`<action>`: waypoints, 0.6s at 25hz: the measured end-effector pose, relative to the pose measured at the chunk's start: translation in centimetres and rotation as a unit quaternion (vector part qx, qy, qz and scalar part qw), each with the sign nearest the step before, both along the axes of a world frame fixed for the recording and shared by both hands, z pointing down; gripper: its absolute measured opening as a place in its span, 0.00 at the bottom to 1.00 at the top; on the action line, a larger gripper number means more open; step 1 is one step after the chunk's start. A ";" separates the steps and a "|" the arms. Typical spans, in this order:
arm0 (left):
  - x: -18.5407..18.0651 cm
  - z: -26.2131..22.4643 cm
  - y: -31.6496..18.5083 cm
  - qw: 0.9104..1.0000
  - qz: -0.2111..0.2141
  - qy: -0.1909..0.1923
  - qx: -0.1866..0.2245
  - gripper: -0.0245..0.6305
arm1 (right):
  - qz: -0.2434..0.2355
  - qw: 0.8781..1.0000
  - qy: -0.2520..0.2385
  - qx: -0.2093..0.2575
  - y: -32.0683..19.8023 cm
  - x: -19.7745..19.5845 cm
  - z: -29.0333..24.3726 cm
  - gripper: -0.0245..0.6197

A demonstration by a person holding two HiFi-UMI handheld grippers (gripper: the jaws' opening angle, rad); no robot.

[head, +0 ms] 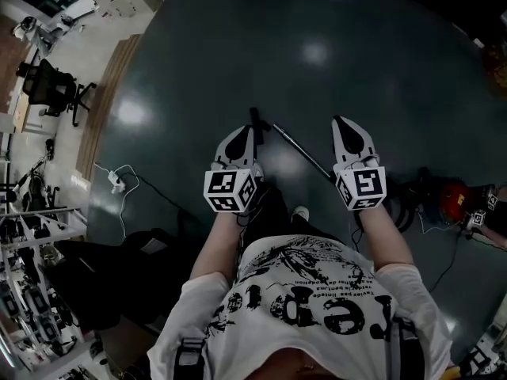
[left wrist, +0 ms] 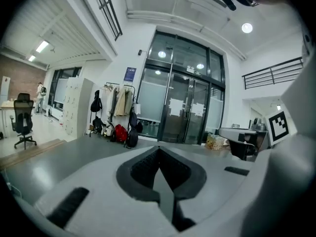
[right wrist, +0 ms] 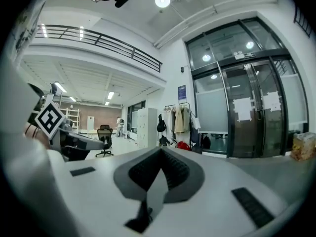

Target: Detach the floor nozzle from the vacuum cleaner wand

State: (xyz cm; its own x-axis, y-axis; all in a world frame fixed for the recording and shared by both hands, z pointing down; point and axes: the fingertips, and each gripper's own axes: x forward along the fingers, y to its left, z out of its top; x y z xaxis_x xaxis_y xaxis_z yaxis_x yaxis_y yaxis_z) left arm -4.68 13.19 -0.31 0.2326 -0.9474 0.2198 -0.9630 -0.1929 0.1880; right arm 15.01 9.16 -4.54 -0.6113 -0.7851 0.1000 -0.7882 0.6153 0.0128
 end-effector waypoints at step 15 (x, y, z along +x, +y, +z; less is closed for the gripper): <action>1.9 -0.3 4.3 0.999 -0.029 0.019 -0.008 0.04 | -0.005 1.000 0.011 -0.005 3.8 2.5 0.9 0.04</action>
State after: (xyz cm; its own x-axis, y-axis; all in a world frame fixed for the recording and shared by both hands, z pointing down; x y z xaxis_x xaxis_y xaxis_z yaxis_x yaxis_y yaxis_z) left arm -2.82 17.52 -0.66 0.1852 -0.9559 0.2278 -0.9646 -0.1325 0.2281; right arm 17.56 12.95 -3.65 -0.6163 -0.7782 0.1212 -0.7818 0.6231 0.0251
